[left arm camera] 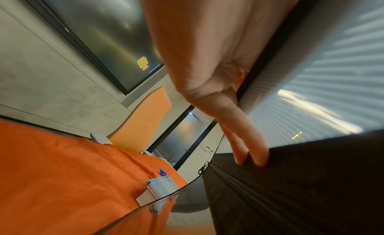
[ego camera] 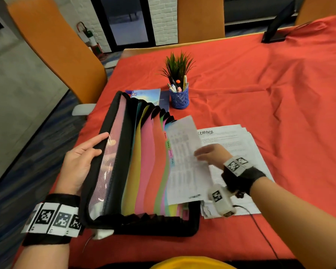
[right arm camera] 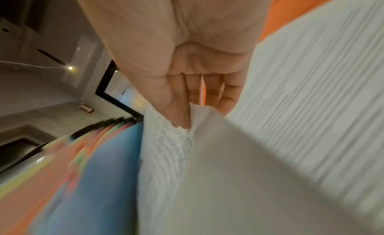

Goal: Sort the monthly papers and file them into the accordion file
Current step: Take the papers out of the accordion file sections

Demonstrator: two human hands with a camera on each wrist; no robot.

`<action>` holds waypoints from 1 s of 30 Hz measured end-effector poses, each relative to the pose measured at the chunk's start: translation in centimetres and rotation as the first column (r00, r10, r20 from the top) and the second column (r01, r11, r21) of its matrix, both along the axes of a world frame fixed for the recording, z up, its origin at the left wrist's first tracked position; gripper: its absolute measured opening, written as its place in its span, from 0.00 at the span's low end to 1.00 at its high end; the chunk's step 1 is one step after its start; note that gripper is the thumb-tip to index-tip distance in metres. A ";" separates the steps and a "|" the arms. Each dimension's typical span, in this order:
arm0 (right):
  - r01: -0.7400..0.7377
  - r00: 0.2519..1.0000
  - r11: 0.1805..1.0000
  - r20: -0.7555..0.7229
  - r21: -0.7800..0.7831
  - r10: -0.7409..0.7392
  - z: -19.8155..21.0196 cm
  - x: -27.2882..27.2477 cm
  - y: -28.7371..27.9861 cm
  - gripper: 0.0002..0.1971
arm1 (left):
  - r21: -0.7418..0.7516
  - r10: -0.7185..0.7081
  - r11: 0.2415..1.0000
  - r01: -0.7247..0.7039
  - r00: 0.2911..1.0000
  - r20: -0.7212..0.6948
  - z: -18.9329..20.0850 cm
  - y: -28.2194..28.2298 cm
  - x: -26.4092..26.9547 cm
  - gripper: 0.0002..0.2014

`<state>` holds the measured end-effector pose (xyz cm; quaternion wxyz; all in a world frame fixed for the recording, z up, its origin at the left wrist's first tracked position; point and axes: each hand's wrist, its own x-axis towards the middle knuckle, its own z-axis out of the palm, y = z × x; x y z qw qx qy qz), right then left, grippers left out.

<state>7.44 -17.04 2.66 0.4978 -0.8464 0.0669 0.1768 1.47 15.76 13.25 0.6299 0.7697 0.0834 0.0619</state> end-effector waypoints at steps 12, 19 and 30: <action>0.122 0.981 0.842 -0.064 -0.525 -0.182 -3.6 -0.4 -13.1 0.16 | 0.000 0.008 1.000 -0.008 1.000 0.023 0.7 0.6 0.6 0.23; 0.103 0.934 0.913 0.355 -0.394 0.048 2.0 -0.3 -3.5 0.13 | 0.087 0.040 0.995 -0.046 0.997 0.069 1.2 2.5 1.8 0.23; -0.128 0.955 0.958 0.228 -0.257 0.189 3.6 -2.1 8.4 0.14 | -0.046 0.054 0.998 -0.051 0.997 0.061 -0.1 3.4 2.7 0.21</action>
